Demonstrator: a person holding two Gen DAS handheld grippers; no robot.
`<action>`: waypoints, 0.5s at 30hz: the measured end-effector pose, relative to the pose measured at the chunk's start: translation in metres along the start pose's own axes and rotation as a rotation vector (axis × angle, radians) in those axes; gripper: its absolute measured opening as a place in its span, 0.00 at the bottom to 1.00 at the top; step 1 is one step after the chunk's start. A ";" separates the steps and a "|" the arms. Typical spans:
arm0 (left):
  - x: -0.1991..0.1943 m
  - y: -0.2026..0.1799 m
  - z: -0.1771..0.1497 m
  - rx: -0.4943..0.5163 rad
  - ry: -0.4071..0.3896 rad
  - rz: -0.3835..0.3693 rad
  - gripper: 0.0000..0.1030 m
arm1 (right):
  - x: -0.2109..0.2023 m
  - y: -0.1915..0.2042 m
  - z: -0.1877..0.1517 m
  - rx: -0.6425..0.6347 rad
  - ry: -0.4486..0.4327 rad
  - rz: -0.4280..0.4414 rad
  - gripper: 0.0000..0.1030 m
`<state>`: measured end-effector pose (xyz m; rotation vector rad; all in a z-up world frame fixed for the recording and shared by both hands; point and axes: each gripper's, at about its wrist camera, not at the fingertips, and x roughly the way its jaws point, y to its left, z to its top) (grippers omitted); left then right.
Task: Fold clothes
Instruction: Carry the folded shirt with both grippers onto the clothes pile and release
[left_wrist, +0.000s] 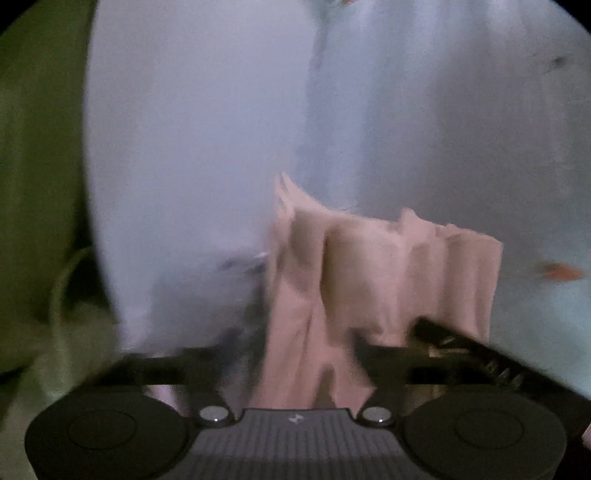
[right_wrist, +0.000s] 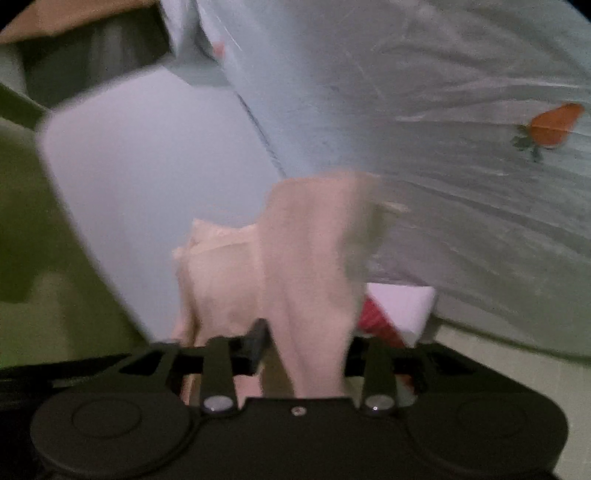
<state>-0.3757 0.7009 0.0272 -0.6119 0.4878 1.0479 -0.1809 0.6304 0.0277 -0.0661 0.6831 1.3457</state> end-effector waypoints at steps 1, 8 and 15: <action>0.005 0.005 -0.005 0.013 0.013 0.023 0.87 | 0.008 0.002 -0.004 -0.002 0.008 -0.045 0.68; 0.013 0.025 -0.062 0.066 0.107 0.041 0.95 | -0.007 -0.005 -0.054 -0.042 0.050 -0.138 1.00; -0.016 0.028 -0.099 0.079 0.099 0.042 1.00 | -0.040 -0.015 -0.100 -0.082 0.091 -0.173 1.00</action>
